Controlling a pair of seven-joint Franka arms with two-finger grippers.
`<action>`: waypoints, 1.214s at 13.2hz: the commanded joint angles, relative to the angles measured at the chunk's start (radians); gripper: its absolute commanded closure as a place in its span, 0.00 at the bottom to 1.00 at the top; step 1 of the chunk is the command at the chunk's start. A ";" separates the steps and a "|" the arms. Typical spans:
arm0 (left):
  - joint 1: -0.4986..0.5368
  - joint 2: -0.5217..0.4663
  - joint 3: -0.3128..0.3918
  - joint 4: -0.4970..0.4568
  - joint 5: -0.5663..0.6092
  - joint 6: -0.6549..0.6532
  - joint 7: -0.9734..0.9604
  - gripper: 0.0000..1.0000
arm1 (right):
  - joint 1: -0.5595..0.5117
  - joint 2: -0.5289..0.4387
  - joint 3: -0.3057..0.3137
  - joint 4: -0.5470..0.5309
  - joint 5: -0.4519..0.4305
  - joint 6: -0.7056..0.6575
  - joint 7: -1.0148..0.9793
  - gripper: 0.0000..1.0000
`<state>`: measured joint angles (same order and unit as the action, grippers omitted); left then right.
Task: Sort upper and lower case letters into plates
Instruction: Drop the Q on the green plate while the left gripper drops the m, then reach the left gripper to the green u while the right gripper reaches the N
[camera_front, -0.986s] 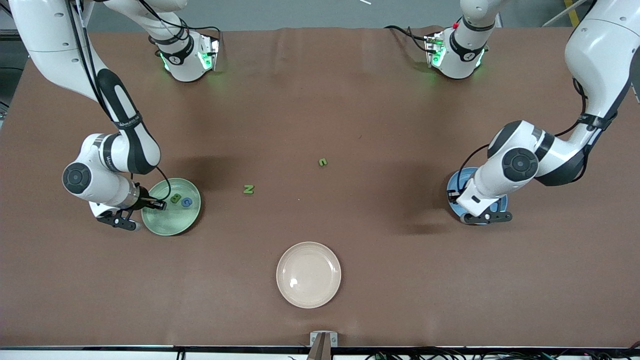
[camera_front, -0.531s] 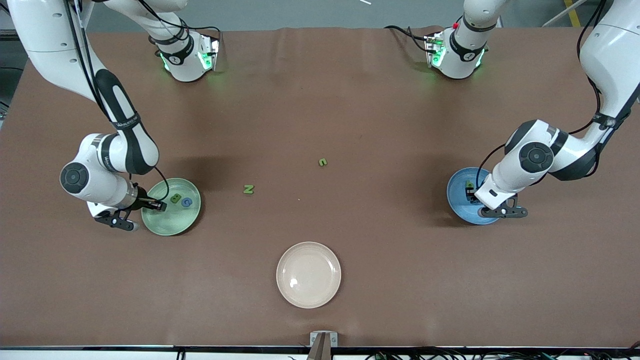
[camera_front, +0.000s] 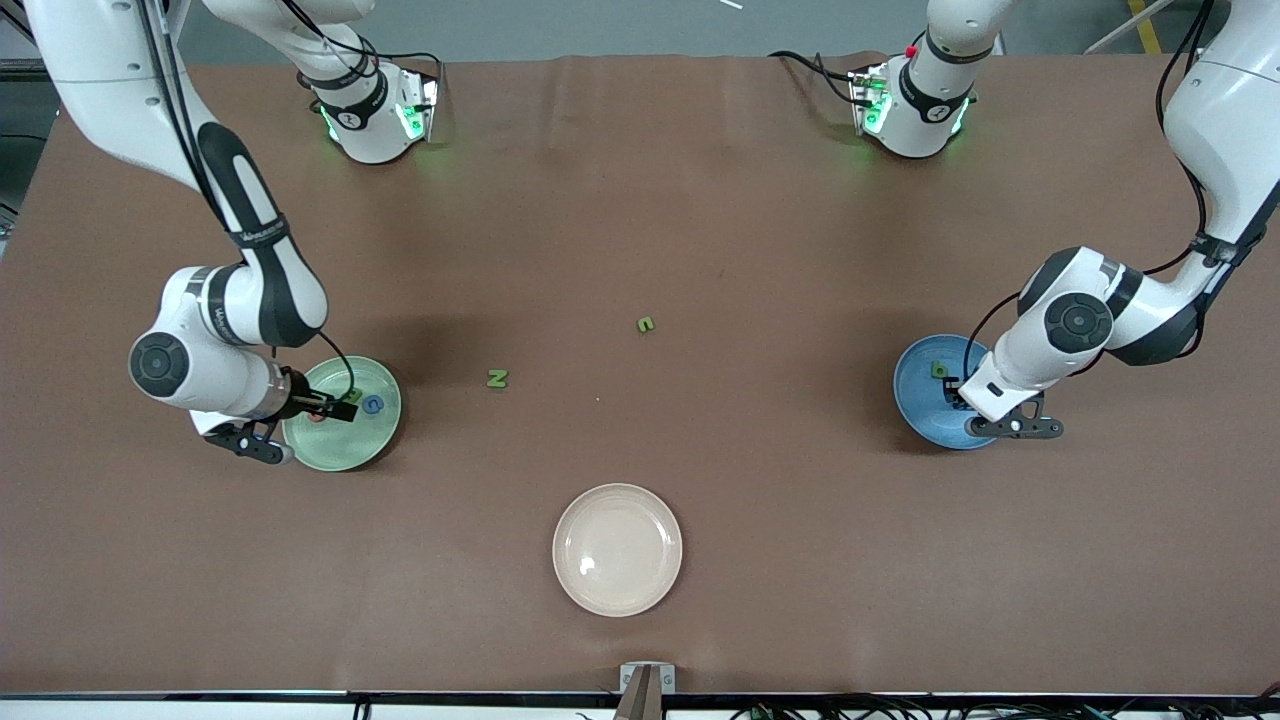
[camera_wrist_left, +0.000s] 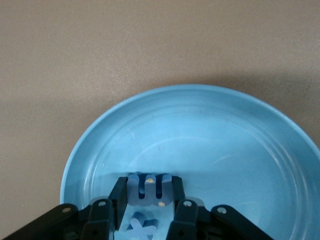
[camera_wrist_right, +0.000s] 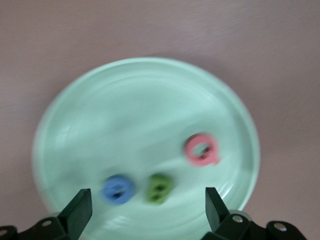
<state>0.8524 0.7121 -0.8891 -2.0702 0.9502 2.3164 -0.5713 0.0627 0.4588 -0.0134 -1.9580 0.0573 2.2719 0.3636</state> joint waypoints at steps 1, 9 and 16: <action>-0.007 0.024 0.002 0.022 0.033 0.006 0.010 0.87 | 0.122 -0.031 0.000 -0.013 0.006 -0.014 0.212 0.00; -0.007 0.010 -0.026 0.033 0.027 -0.002 0.005 0.00 | 0.396 0.023 -0.003 -0.035 0.004 0.173 0.653 0.00; -0.103 0.007 -0.224 0.113 -0.083 -0.195 -0.246 0.00 | 0.397 0.052 -0.003 -0.032 0.003 0.181 1.058 0.03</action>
<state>0.8013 0.7245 -1.0859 -1.9881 0.8995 2.1695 -0.7229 0.4564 0.5140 -0.0201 -1.9814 0.0585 2.4406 1.2945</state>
